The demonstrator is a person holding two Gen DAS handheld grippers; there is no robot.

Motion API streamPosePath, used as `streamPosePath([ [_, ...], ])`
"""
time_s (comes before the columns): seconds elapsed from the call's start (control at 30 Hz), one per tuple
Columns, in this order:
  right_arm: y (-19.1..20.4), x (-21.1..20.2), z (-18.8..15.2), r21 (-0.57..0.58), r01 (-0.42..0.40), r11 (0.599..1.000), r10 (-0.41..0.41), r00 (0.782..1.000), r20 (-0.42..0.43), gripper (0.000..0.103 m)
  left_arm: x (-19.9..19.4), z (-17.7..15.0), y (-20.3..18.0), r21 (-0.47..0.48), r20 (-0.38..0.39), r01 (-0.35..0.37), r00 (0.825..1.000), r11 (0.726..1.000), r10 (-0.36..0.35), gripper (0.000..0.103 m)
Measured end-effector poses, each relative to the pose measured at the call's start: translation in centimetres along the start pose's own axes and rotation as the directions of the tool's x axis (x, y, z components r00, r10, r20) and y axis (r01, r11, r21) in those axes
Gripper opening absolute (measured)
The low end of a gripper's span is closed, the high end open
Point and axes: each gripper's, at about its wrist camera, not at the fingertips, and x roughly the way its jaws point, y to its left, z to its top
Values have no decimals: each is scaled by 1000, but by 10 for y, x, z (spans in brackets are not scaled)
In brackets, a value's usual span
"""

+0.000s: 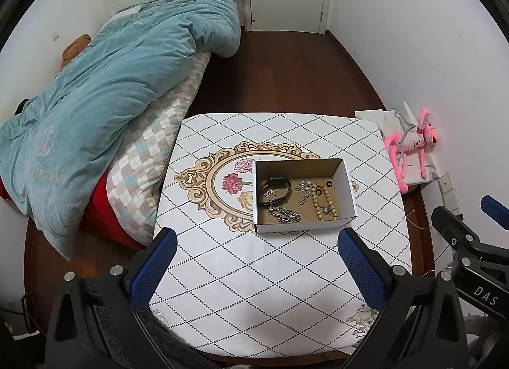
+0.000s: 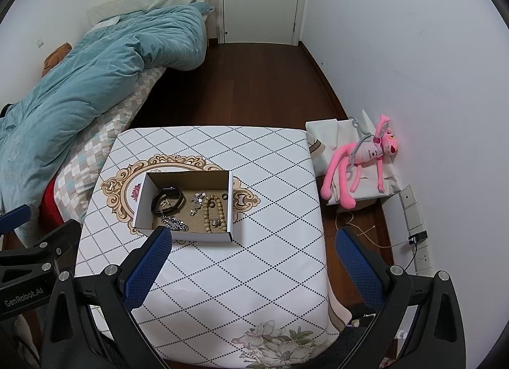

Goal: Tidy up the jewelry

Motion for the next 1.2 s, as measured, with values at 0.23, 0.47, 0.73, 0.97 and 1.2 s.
streamPosePath([
  [0.23,1,-1,0,-3,0,1000,0,1000,0,103,0,0,0,0,0,0,1000,1000,0,103],
  [0.47,2,-1,0,-2,0,1000,0,1000,-1,103,0,0,0,0,-1,-1,1000,1000,1,103],
  [0.73,2,-1,0,-2,0,1000,0,1000,-2,103,0,0,0,0,0,-1,1000,1000,1,103],
  [0.97,2,-1,0,-2,1,1000,-1,1000,-2,103,0,-1,-1,1,-2,-1,1000,1000,1,103],
  [1.2,1,-2,0,-4,2,1000,-2,1000,-1,103,0,-1,-2,0,-4,1,1000,1000,-1,103],
])
